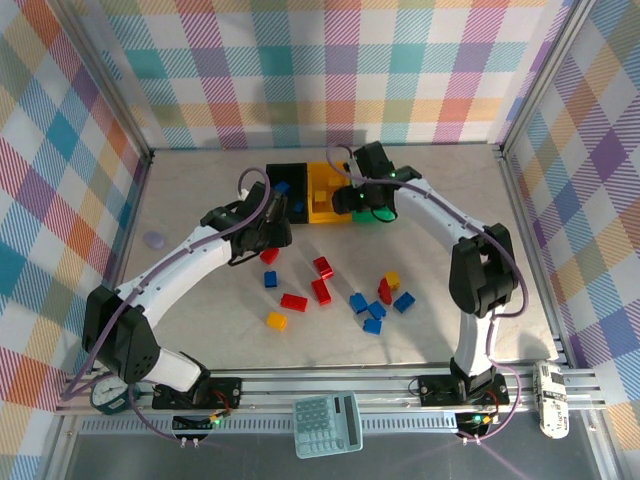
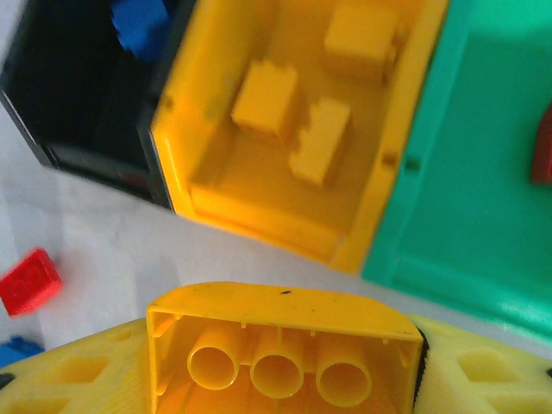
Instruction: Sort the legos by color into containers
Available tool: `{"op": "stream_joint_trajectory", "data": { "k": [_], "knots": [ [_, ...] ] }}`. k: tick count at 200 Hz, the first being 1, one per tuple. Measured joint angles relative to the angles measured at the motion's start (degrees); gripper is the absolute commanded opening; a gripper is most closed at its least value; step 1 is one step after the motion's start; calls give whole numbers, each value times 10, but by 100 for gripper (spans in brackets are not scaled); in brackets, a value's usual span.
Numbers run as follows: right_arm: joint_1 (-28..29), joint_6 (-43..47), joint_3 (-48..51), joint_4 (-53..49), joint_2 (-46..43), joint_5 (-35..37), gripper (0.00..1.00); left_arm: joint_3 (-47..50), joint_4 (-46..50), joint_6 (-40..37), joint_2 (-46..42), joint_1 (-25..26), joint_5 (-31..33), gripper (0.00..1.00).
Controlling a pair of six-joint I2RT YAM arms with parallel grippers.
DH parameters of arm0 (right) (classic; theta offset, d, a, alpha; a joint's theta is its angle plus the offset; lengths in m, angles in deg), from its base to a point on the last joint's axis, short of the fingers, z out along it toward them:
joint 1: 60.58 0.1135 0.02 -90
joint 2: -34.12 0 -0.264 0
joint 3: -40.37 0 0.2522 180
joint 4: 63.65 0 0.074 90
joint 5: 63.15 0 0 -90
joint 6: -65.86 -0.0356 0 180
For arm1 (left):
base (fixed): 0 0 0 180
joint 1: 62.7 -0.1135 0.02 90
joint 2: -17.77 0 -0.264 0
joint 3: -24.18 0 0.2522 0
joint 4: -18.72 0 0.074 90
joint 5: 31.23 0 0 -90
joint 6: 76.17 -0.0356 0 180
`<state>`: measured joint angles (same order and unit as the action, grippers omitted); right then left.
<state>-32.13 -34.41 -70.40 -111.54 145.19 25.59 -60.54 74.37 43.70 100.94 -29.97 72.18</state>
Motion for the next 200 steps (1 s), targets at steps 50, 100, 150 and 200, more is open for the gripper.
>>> {"op": "stream_joint_trajectory", "data": {
  "k": [50,100,150,200],
  "knots": [
    [0,-14,-163,0,124,-8,56,0,2,10,-16,9,8,69],
    [0,-26,-336,-18,258,-3,70,0,14,22,-37,22,10,70],
    [0,-23,-445,-47,318,0,86,18,29,32,-54,33,14,71],
    [0,-9,-325,-39,249,4,88,31,37,39,-61,38,17,72]
  ]
}}
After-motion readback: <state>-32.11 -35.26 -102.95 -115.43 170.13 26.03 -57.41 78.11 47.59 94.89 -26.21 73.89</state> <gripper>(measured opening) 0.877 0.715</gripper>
